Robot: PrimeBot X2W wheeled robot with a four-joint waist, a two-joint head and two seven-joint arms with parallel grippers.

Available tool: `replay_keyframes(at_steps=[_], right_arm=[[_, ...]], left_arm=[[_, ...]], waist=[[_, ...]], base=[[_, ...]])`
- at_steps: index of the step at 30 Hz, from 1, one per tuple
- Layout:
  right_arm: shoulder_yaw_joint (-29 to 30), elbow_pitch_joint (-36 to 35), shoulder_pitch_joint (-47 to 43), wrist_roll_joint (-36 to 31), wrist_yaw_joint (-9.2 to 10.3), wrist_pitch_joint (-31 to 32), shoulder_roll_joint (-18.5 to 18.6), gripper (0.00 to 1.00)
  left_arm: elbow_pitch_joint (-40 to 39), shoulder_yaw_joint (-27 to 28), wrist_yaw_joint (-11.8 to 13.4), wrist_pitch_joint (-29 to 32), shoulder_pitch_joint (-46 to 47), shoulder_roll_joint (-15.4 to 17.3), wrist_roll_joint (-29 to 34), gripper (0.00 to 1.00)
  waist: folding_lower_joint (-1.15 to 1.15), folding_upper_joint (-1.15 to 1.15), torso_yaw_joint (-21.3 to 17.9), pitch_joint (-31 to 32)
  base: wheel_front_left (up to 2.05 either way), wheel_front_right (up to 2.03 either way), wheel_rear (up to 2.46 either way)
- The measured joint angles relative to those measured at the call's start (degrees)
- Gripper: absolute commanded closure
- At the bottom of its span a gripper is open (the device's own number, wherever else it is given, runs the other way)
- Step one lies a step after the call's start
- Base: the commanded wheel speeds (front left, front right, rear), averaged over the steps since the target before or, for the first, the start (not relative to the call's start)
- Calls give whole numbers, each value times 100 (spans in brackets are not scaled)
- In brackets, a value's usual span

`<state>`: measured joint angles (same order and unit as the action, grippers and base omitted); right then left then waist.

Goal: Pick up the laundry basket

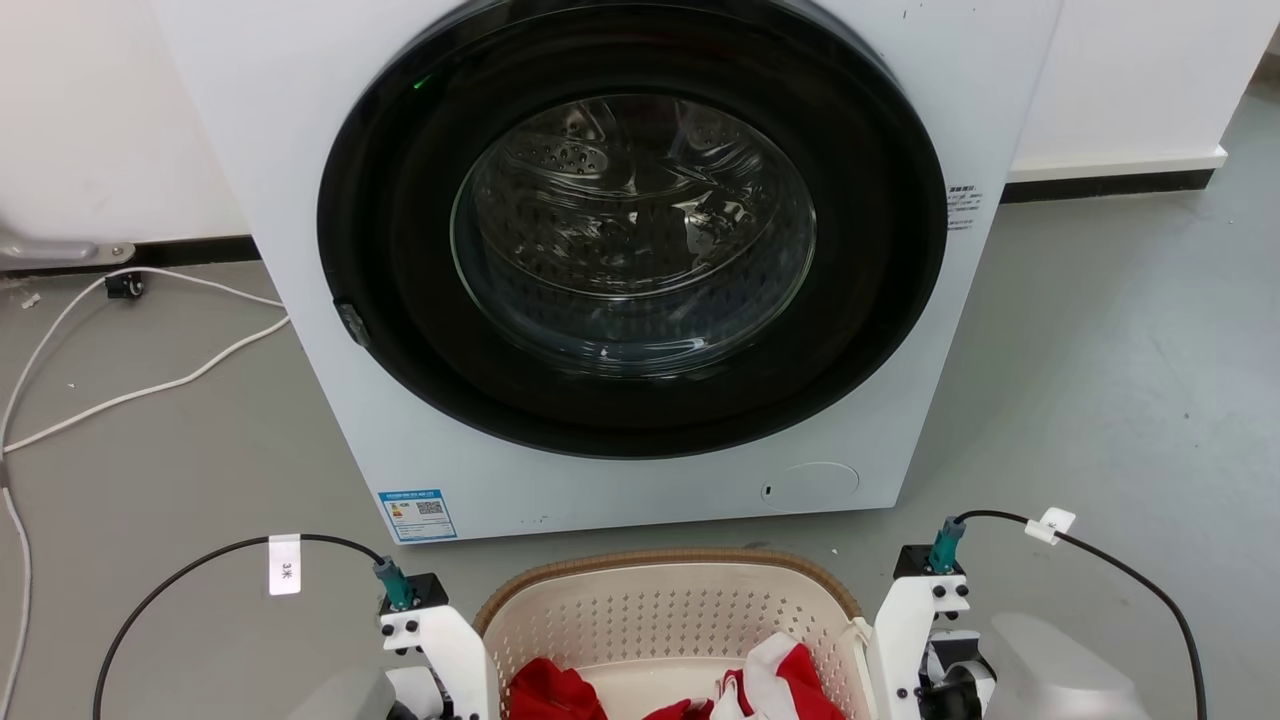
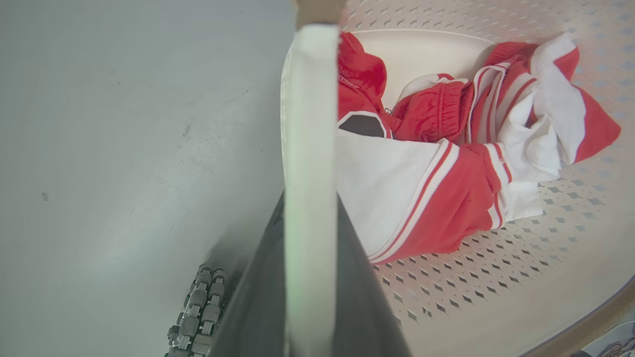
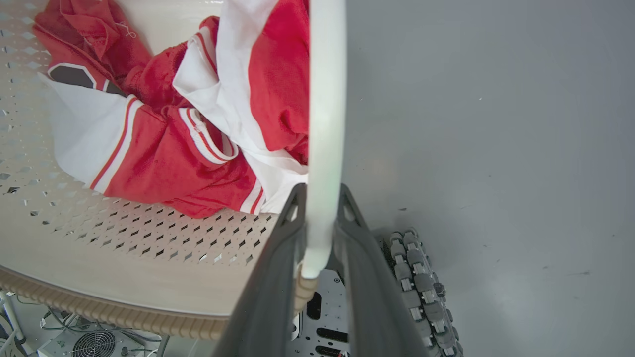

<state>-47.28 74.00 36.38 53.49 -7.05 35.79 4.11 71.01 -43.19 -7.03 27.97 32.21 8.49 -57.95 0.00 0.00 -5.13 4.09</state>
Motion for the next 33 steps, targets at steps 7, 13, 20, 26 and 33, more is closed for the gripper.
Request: replay_keyframes(at_steps=[7,13,20,26,33], right_arm=[[-22,8,114,31,0,159,-3,100],[-42,12,172,57,0,234,-3,100],[-53,14,277,71,0,336,-3,100],[-55,14,339,89,0,447,-8,100],[-48,15,357,89,0,514,-11,100]], left_arm=[[57,-15,-1,-43,82,-5,-80,100],[103,-29,-1,-91,118,-16,-134,100],[136,-37,-1,-100,151,-18,-197,100],[162,-57,-2,-103,157,-11,-245,100],[190,-82,-2,-137,157,-15,-289,100]], waist=[[0,0,-48,-74],[1,0,-61,-110],[1,0,-63,-120],[1,0,-78,-121],[1,0,-84,-119]], base=[[0,0,0],[0,0,0],[0,0,0],[0,0,0],[0,0,0]])
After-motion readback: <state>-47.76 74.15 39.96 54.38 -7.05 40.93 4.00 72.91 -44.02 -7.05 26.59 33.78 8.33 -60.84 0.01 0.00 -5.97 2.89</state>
